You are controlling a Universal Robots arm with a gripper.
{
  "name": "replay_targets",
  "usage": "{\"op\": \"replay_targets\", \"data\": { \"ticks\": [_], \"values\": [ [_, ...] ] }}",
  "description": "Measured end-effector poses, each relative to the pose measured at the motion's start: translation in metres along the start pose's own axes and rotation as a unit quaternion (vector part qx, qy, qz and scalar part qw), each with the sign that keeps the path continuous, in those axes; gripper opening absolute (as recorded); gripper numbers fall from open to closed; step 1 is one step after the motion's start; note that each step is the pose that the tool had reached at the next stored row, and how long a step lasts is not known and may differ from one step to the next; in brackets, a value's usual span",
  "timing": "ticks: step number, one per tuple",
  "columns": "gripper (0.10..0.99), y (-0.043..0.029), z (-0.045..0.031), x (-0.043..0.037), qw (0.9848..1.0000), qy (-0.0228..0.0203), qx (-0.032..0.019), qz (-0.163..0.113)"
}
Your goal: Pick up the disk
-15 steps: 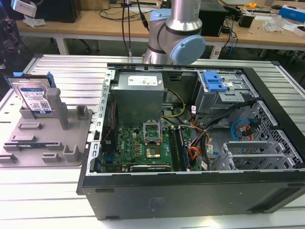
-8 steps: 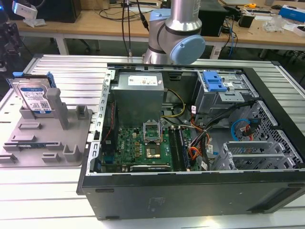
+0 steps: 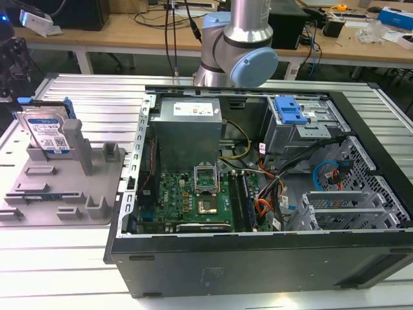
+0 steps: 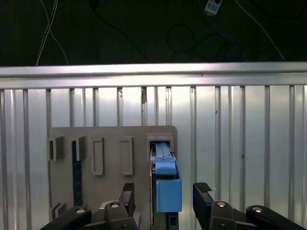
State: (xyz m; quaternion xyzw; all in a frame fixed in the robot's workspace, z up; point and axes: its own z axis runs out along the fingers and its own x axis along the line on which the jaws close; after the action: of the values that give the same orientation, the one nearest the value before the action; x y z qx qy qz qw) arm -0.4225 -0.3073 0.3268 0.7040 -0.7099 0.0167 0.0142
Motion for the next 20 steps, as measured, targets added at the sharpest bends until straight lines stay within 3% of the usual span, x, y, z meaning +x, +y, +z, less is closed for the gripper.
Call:
{"op": "replay_targets", "data": {
  "ticks": [10,20],
  "values": [
    [0.6,0.0,0.0119,-0.0002,1.0,0.0,0.0,-0.002],
    [0.6,-0.0023,0.0142,0.0023,1.0,-0.0012,0.0,-0.002]
  ]
}}
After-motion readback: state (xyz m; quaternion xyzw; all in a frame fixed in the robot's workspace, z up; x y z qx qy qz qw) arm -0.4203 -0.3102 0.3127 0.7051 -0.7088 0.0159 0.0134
